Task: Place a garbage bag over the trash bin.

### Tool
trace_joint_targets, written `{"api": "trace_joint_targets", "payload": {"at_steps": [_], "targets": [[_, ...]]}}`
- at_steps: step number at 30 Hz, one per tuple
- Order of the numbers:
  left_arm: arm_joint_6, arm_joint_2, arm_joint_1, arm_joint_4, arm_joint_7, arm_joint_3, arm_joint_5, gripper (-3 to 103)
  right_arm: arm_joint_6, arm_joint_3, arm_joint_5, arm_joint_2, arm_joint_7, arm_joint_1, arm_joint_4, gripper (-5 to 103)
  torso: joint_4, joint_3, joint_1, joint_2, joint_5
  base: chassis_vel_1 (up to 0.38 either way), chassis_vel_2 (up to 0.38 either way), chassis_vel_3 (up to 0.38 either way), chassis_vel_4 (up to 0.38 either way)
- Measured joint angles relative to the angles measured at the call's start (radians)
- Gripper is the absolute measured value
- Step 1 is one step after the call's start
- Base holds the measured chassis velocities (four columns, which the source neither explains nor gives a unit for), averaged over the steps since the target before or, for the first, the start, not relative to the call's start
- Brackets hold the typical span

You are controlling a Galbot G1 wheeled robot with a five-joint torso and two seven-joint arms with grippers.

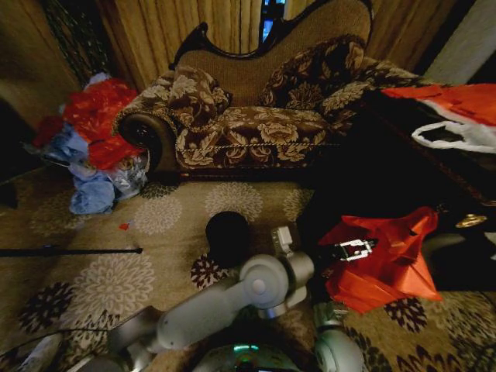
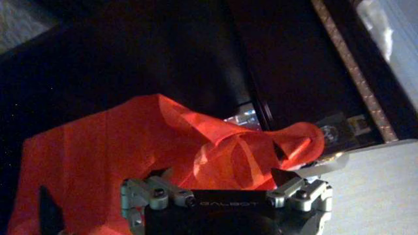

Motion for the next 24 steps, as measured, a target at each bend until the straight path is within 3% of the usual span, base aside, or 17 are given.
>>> {"api": "trace_joint_targets", "payload": {"at_steps": [6, 19, 24], "targets": [[0.027, -0.103, 0.044, 0.039, 0.013, -0.003, 0.01, 100, 0.008, -0.008, -0.016, 0.004, -0.014, -0.025, -0.016, 100, -0.0003, 0.0, 0.0, 0.0, 0.0, 0.0, 0.0, 0.0, 0.0], [0.032, -0.14, 0.088, 0.094, 0.057, -0.034, 0.024, 100, 0.012, -0.014, -0.033, -0.003, -0.016, -0.024, -0.031, 100, -0.0002, 0.0, 0.0, 0.0, 0.0, 0.0, 0.0, 0.0, 0.0], [0.03, -0.19, 0.127, 0.128, 0.061, -0.049, 0.032, 100, 0.024, -0.009, -0.033, -0.014, -0.017, -0.029, -0.038, 100, -0.0003, 0.0, 0.0, 0.0, -0.0002, 0.0, 0.0, 0.0, 0.0]]}}
